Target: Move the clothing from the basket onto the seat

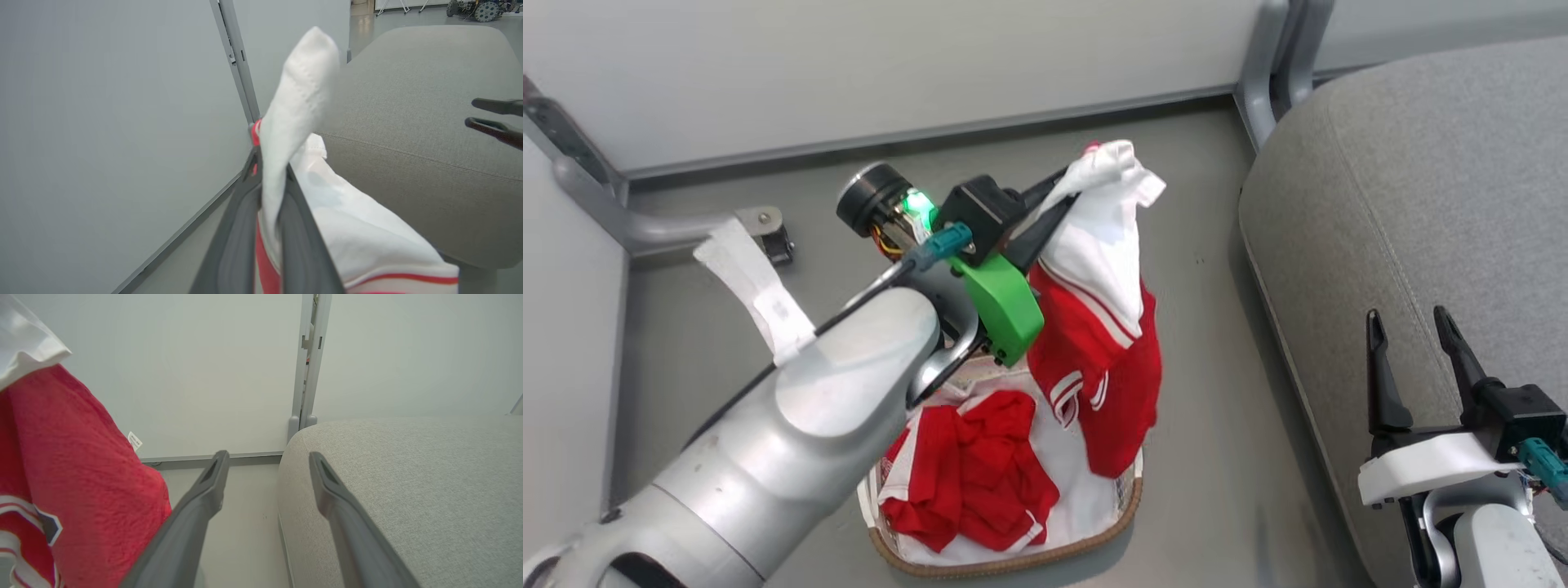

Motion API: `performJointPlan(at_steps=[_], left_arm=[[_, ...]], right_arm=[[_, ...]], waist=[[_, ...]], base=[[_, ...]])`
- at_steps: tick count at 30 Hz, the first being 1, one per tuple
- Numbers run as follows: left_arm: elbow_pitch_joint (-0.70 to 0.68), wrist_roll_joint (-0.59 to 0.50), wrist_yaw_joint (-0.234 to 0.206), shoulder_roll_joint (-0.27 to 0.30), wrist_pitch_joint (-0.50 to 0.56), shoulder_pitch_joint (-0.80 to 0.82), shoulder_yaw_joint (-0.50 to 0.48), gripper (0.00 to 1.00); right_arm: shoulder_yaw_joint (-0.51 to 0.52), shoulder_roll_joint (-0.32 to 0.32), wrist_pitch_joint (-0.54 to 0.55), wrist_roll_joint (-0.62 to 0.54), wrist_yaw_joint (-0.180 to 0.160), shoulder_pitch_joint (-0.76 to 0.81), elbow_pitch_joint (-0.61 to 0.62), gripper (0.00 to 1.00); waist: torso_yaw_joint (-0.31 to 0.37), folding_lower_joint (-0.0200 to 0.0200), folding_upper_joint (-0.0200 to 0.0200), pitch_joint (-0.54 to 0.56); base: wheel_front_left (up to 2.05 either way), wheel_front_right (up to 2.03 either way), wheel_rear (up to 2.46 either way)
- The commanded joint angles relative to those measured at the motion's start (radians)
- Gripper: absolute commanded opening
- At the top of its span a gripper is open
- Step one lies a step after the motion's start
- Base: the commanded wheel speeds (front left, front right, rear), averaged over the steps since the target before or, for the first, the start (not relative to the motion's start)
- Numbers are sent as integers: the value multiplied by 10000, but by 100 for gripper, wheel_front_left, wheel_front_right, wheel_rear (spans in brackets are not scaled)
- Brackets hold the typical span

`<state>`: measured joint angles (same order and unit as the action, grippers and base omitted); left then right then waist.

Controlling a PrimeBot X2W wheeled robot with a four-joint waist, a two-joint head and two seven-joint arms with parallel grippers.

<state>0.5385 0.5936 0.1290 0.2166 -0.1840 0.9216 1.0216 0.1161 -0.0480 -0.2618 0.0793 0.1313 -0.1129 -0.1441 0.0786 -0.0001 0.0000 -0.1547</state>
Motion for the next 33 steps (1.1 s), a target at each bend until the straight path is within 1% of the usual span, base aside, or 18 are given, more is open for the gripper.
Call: performJointPlan(at_steps=[1, 6, 12, 20, 28, 33], left_arm=[[-193, 101, 22, 118, 45, 273, -52, 0], [-496, 424, 23, 458, 342, 1135, -297, 0], [-306, 647, 3, 576, 545, 2043, -709, 0], [134, 744, -111, 474, 664, 2752, -976, 0], [433, 772, -342, 286, 627, 2914, -993, 0], [455, 830, -516, 94, 666, 2979, -1018, 0]], right_arm=[[-59, -43, -49, 8, -10, 175, -42, 100], [-458, -43, -49, 74, -10, 131, -107, 100], [-966, -46, -49, -16, -10, -211, -105, 100], [-1785, -42, -49, -50, -10, -471, -157, 100], [-3351, -42, -49, 97, -10, -896, -56, 100], [-4357, -42, -49, 196, -10, -1396, -263, 100]], waist=[[-515, 1, 0, 1295], [-349, 1, 0, 1449], [-103, 1, 0, 1517], [18, 1, 0, 1519], [-22, 1, 0, 1532], [-76, 1, 0, 1539]], base=[[0, 0, 0], [0, 0, 0], [0, 0, 0], [0, 0, 0], [0, 0, 0], [0, 0, 0]])
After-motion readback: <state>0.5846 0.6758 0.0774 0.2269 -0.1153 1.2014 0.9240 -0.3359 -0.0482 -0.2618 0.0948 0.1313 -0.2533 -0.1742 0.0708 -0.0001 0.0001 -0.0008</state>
